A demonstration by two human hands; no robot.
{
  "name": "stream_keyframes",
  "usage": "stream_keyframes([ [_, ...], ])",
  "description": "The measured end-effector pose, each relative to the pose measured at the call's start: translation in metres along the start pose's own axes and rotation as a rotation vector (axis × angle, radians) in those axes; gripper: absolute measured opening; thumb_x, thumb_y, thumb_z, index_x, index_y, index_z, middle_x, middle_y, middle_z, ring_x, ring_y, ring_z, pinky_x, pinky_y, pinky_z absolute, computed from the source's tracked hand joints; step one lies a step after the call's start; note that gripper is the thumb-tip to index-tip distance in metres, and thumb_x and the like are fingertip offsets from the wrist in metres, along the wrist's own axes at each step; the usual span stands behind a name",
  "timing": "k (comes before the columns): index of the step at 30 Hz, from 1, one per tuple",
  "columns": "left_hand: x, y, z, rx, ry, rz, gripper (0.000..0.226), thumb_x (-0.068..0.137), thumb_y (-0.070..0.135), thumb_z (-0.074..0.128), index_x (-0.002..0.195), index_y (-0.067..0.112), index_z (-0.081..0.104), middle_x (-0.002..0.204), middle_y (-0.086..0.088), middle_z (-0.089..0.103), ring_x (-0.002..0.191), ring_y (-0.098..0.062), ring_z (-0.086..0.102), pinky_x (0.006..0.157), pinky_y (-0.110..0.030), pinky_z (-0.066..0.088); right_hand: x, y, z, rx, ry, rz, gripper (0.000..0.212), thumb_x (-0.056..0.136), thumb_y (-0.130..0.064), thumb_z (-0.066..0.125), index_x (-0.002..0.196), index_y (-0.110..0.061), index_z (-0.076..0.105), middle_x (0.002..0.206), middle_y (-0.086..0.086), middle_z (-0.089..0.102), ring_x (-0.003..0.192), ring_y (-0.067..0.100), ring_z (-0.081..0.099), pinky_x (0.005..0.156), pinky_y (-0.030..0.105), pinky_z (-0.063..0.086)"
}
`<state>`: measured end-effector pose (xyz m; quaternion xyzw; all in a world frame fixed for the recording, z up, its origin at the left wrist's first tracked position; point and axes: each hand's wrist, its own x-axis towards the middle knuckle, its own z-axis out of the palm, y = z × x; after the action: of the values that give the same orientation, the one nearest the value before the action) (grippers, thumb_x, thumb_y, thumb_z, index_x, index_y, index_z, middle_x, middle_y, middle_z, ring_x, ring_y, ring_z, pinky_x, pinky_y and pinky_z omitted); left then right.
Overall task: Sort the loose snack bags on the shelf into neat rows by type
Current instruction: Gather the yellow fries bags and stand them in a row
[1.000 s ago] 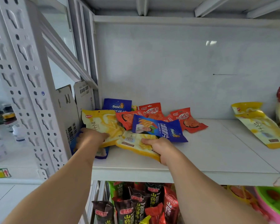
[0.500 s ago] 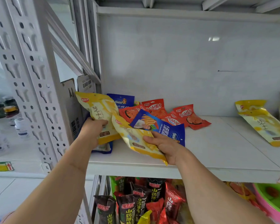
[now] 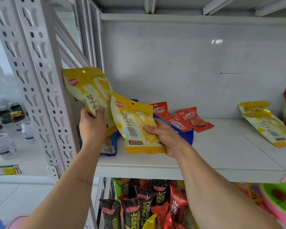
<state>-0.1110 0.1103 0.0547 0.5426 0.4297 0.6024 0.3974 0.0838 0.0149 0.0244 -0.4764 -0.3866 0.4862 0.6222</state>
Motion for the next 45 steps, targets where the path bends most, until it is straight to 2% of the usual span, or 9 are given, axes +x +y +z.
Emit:
stream_keyframes([
  [8,-0.031,-0.001,0.024,-0.133,-0.152,-0.126,0.034,0.094,0.051,0.060,0.120,0.030,0.061,0.108,0.006,0.072,0.097,-0.019,0.071,0.083,-0.045,0.060,-0.030,-0.017,-0.042,-0.024,0.189,-0.130,0.040,0.086,-0.010,0.074,0.122,-0.019,0.063,0.116,0.013,0.073,0.102,0.036,0.072,0.087,0.056,0.057],
  [15,-0.080,-0.009,0.071,-0.244,-0.396,-0.202,0.017,0.090,0.052,0.066,0.106,0.048,0.065,0.106,0.011,0.077,0.097,-0.020,0.075,0.086,-0.050,0.060,-0.076,-0.027,-0.118,-0.088,0.298,-0.211,0.055,0.081,-0.007,0.075,0.131,-0.014,0.055,0.122,0.012,0.070,0.103,0.034,0.071,0.078,0.047,0.060],
  [18,-0.112,-0.011,0.100,-0.290,-0.538,-0.246,0.012,0.096,0.039,0.064,0.108,0.044,0.065,0.103,0.008,0.078,0.093,-0.020,0.076,0.082,-0.046,0.061,-0.106,-0.032,-0.162,-0.057,0.387,-0.185,0.050,0.082,-0.005,0.073,0.129,-0.010,0.056,0.118,0.015,0.072,0.100,0.035,0.072,0.076,0.047,0.059],
  [22,-0.156,-0.009,0.143,-0.303,-0.720,-0.340,0.030,0.097,0.021,0.064,0.126,0.028,0.062,0.111,-0.003,0.077,0.101,-0.029,0.074,0.087,-0.053,0.058,-0.151,-0.039,-0.230,-0.057,0.514,-0.150,0.047,0.082,-0.011,0.076,0.123,-0.005,0.055,0.116,0.022,0.070,0.092,0.035,0.073,0.078,0.052,0.060],
  [27,-0.208,0.001,0.205,-0.324,-0.727,-0.430,0.018,0.096,0.015,0.063,0.113,0.019,0.068,0.101,-0.008,0.079,0.086,-0.026,0.077,0.076,-0.043,0.058,-0.195,-0.055,-0.326,-0.127,0.572,-0.154,0.057,0.071,-0.030,0.086,0.121,-0.019,0.061,0.118,0.009,0.073,0.108,0.029,0.070,0.101,0.057,0.049],
  [32,-0.251,0.007,0.266,-0.296,-0.714,-0.421,0.011,0.097,0.022,0.062,0.105,0.019,0.069,0.085,-0.003,0.080,0.070,-0.018,0.077,0.062,-0.035,0.061,-0.223,-0.070,-0.411,-0.184,0.596,-0.131,0.070,0.070,-0.036,0.087,0.131,-0.018,0.058,0.119,0.002,0.073,0.112,0.024,0.068,0.107,0.054,0.045],
  [36,-0.272,0.004,0.306,-0.293,-0.709,-0.439,0.028,0.096,0.026,0.063,0.122,0.017,0.066,0.100,-0.007,0.079,0.084,-0.023,0.078,0.061,-0.035,0.063,-0.228,-0.072,-0.465,-0.183,0.599,-0.104,0.058,0.071,-0.032,0.086,0.123,-0.020,0.064,0.113,0.004,0.075,0.107,0.027,0.070,0.103,0.055,0.048],
  [40,-0.284,0.005,0.345,-0.297,-0.711,-0.452,0.026,0.095,0.026,0.063,0.118,0.015,0.067,0.098,-0.008,0.080,0.080,-0.022,0.078,0.057,-0.033,0.062,-0.221,-0.078,-0.505,-0.165,0.617,-0.095,0.033,0.082,-0.019,0.079,0.111,-0.020,0.065,0.107,0.009,0.076,0.099,0.030,0.073,0.095,0.053,0.054],
  [45,-0.285,0.008,0.392,-0.291,-0.732,-0.420,0.020,0.097,0.023,0.062,0.114,0.016,0.070,0.096,-0.007,0.080,0.080,-0.021,0.078,0.057,-0.031,0.062,-0.203,-0.087,-0.545,-0.167,0.644,-0.107,0.043,0.081,-0.018,0.079,0.121,-0.015,0.062,0.105,0.007,0.076,0.093,0.024,0.074,0.080,0.039,0.058],
])
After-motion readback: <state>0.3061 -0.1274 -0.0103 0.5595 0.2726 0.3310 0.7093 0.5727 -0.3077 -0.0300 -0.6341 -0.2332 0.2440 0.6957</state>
